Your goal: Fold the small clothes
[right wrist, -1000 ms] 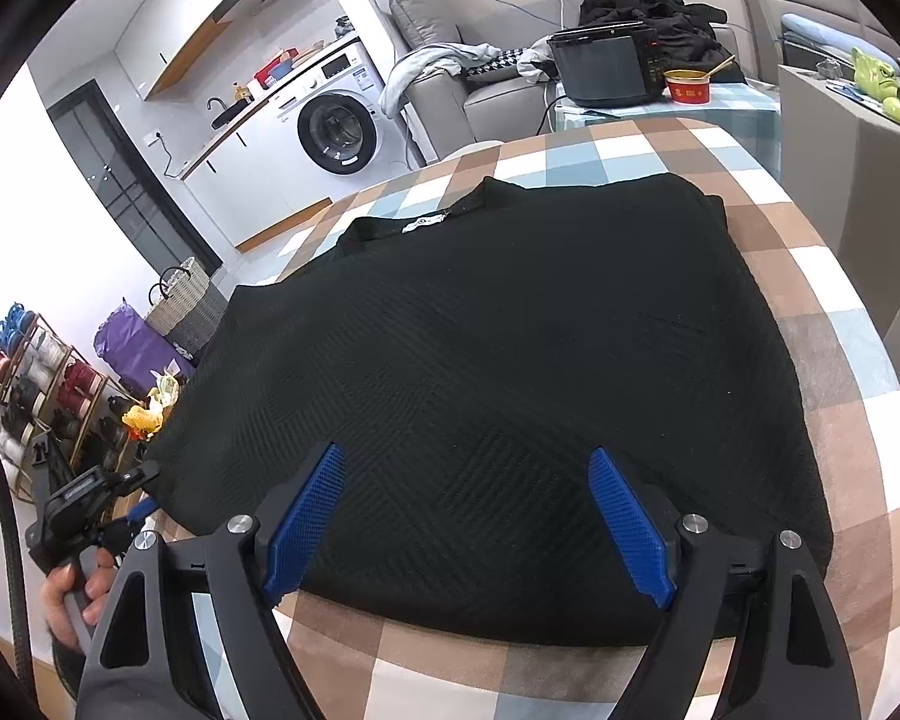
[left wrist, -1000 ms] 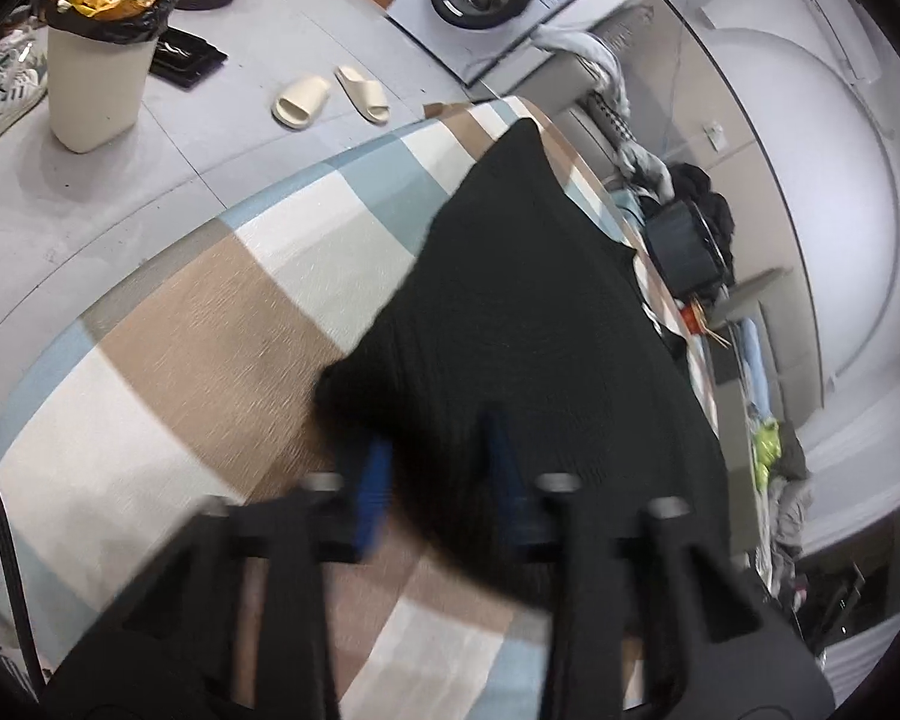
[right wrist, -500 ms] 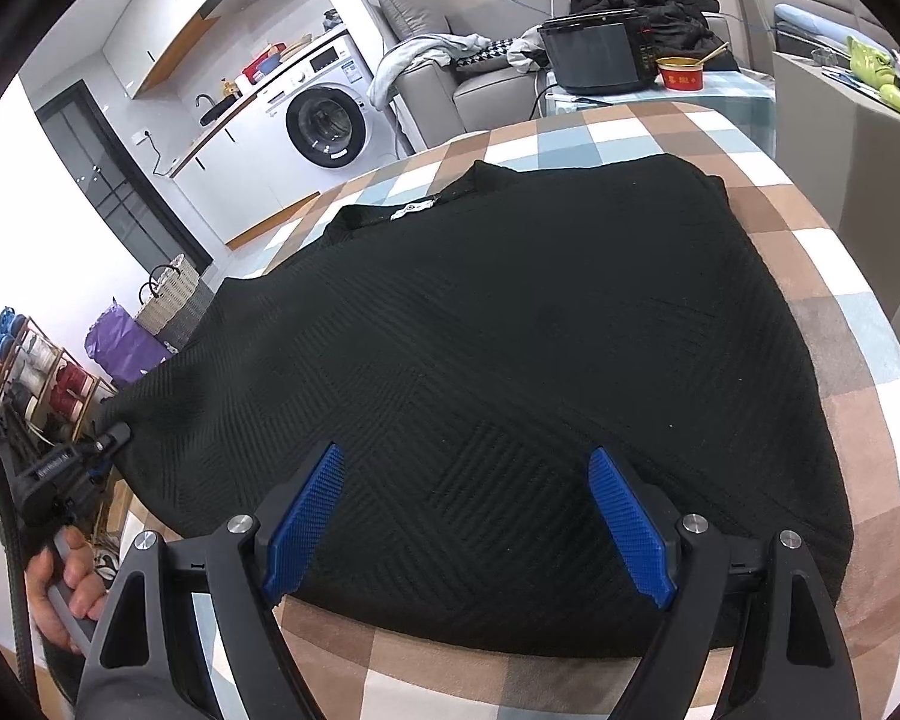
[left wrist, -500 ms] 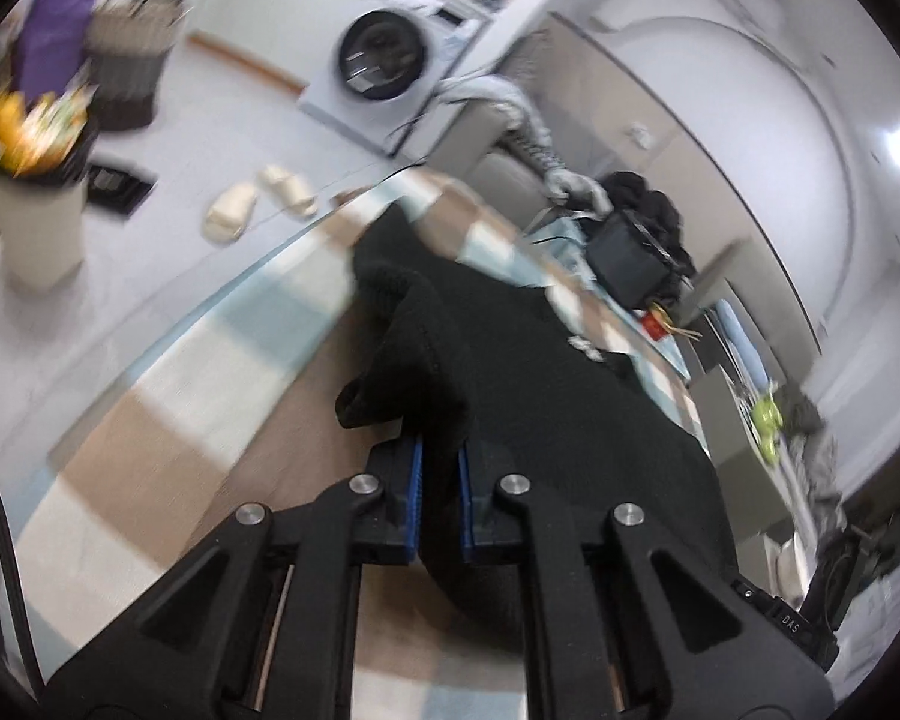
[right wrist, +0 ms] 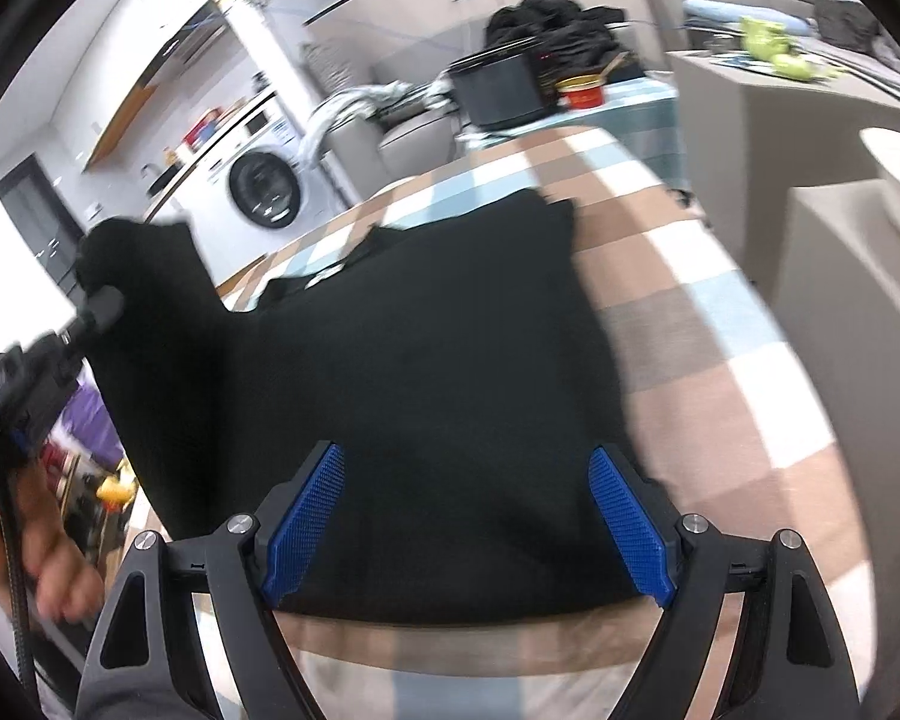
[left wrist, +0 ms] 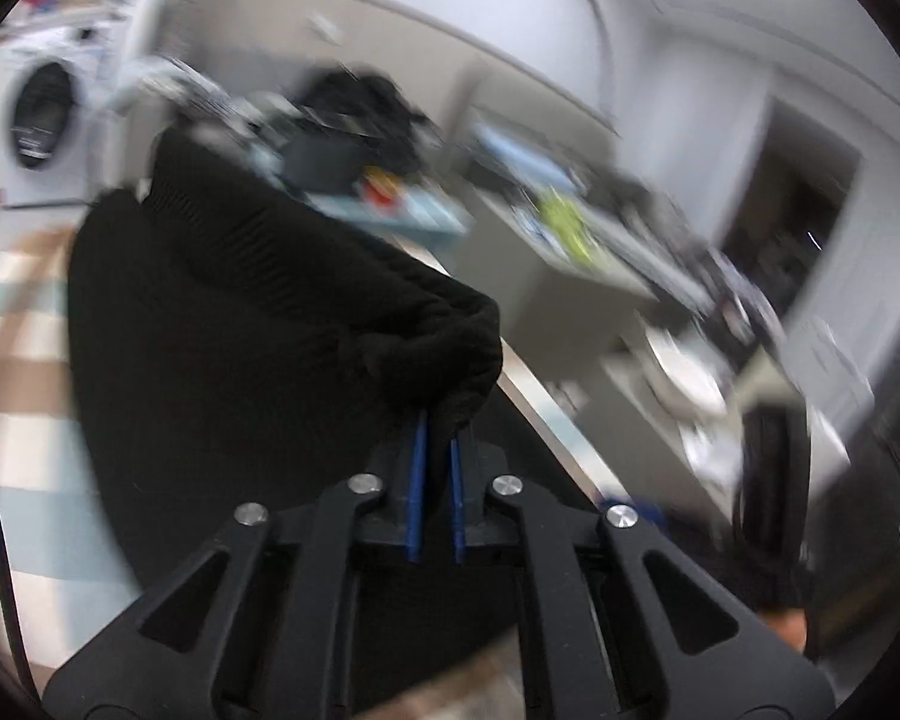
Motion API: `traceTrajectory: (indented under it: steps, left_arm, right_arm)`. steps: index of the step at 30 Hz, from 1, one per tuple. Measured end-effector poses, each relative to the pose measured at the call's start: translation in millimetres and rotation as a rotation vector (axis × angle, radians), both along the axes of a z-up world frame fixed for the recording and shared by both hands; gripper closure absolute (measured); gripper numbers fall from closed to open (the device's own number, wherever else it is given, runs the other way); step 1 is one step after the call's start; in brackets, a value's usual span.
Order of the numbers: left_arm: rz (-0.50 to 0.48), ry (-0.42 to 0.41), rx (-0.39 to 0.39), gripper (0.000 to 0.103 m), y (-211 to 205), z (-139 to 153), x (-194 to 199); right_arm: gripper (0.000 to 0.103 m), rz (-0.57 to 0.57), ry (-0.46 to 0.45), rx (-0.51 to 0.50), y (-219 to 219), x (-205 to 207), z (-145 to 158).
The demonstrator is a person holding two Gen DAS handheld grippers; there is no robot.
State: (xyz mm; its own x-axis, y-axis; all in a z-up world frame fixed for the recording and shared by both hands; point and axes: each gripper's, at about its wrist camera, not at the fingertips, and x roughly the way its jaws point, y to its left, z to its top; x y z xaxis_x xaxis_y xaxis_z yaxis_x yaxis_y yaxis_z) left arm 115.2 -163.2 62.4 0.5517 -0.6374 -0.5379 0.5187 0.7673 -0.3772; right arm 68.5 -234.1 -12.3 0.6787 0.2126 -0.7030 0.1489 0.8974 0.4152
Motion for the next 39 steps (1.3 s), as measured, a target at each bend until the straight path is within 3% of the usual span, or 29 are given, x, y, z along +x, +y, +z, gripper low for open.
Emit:
traceTrajectory:
  steps: [2,3,4,5,9,15,19,22,27,31,39]
  left_arm:
    - [-0.060,0.081,0.027,0.094,-17.8,-23.0,-0.3]
    - [-0.078,0.119,0.034,0.084,-21.4,-32.9,0.8]
    - [-0.088,0.163,0.037,0.067,-21.9,-41.5,0.4]
    - [-0.089,0.195,0.040,0.060,-19.6,-47.2,-0.7]
    - [-0.021,0.210,0.022,0.047,14.2,-56.9,-7.5]
    - [0.133,0.220,0.025,0.047,72.9,-71.6,-3.2]
    - [0.187,0.247,0.011,0.047,103.8,-78.8,1.7]
    - [0.215,0.259,0.014,0.047,117.4,-83.8,0.4]
    - [0.256,0.258,0.004,0.047,130.8,-87.4,0.6]
    - [0.288,0.265,-0.008,0.047,145.0,-90.8,-0.2]
    - [0.298,0.302,-0.008,0.047,151.1,-99.4,2.0]
  right_arm:
    - [0.018,-0.025,0.014,-0.002,-10.0,-3.2,-1.1]
    - [0.018,-0.036,0.018,-0.003,-14.2,-4.9,-1.5]
    - [0.018,-0.046,0.022,-0.005,-18.3,-6.6,-2.1]
    - [0.018,-0.049,0.024,-0.005,-21.2,-8.1,-2.7]
    - [0.018,-0.037,0.011,0.027,-24.3,-8.1,0.3]
    - [0.018,0.101,-0.007,0.138,0.7,12.7,-0.7]
    - [0.025,0.159,0.023,0.139,22.2,31.3,-10.6]
    - [0.030,0.161,0.042,0.147,29.5,43.9,-21.2]
    - [0.051,0.147,0.071,0.093,40.3,58.6,-29.1]
    - [0.059,0.144,0.072,0.070,42.4,57.5,-29.3]
    - [0.059,0.127,0.085,0.129,29.3,54.7,-35.2]
